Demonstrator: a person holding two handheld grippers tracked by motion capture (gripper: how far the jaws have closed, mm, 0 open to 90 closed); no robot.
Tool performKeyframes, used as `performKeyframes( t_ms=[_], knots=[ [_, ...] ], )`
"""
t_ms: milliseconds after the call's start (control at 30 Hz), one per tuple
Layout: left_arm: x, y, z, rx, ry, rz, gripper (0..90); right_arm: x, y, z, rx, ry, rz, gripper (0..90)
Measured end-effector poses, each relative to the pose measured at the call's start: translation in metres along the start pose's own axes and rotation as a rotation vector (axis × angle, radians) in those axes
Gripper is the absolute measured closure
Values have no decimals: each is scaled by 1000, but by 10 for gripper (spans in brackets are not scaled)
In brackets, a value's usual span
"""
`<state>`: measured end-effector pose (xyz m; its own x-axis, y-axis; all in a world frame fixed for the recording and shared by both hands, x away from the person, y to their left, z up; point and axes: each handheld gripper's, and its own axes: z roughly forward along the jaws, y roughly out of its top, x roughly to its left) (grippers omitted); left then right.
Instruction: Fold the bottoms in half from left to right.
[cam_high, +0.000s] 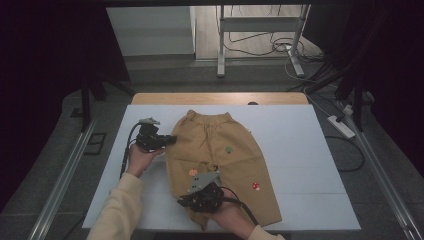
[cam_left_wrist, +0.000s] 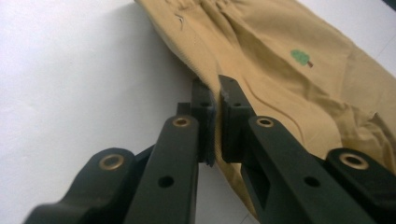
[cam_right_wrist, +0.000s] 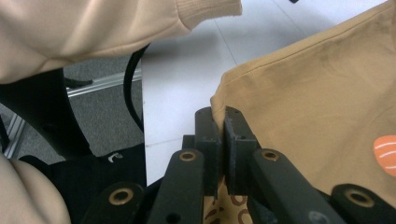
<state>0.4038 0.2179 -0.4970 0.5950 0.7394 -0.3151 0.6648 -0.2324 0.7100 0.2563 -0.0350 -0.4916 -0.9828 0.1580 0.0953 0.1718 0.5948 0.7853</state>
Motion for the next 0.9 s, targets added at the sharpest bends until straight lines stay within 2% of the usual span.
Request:
performKeyframes(
  t_ms=[200, 600, 900],
  knots=[
    [-2, 1, -7, -19, 5, 2, 857, 4, 6, -8, -21, -3, -25, 853],
    [-7, 4, 3, -19, 9, 5, 856, -10, -7, -27, -5, -50, 20, 854],
    [-19, 12, 11, -36, -5, 30, 857, -12, -17, -47, -13, -92, 41, 854]
  ],
)
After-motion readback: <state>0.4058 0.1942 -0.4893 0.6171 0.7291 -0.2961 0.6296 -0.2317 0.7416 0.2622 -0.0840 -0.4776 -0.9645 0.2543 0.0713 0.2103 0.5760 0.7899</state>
